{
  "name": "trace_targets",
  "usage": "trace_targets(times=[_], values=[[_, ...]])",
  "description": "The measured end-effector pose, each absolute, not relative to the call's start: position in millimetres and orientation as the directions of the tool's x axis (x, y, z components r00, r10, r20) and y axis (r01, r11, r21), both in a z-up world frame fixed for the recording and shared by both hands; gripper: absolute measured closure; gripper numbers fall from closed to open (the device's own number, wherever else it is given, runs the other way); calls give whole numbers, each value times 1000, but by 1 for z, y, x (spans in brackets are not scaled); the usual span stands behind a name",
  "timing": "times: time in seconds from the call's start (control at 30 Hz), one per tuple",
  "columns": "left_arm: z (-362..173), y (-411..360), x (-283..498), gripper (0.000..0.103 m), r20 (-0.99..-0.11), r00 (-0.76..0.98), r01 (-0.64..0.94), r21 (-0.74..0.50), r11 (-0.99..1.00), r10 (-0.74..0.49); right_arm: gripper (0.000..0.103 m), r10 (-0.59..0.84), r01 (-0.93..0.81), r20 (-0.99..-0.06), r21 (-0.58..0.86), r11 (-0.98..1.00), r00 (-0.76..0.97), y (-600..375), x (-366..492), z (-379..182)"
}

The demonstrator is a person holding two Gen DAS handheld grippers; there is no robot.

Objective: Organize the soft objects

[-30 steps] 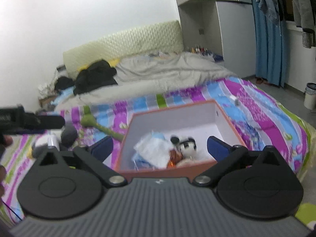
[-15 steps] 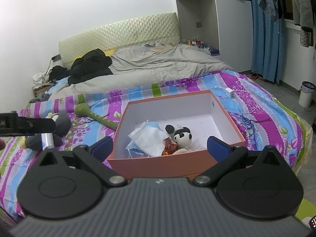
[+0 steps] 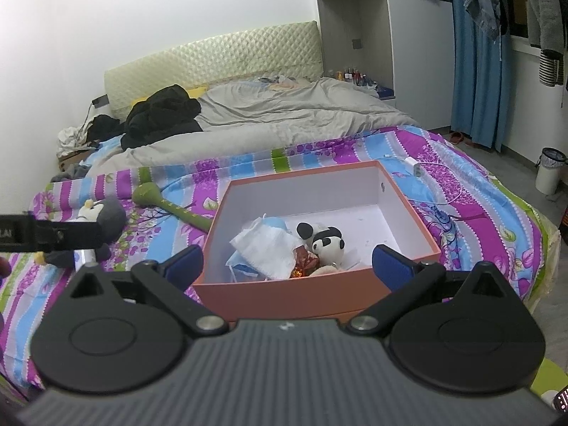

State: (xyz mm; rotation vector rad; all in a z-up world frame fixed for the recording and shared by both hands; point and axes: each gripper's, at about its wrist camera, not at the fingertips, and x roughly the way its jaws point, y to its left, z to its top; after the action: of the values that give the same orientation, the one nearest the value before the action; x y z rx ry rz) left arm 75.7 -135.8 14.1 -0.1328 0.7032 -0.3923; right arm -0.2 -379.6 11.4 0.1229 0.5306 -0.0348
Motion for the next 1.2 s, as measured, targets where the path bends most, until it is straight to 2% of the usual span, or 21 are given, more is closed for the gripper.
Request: trace_targets(times=[1.2], values=[[20, -138, 80, 0, -595, 694, 323, -246, 914, -405, 0, -16, 78, -513, 99, 992, 858, -380, 1, 14]])
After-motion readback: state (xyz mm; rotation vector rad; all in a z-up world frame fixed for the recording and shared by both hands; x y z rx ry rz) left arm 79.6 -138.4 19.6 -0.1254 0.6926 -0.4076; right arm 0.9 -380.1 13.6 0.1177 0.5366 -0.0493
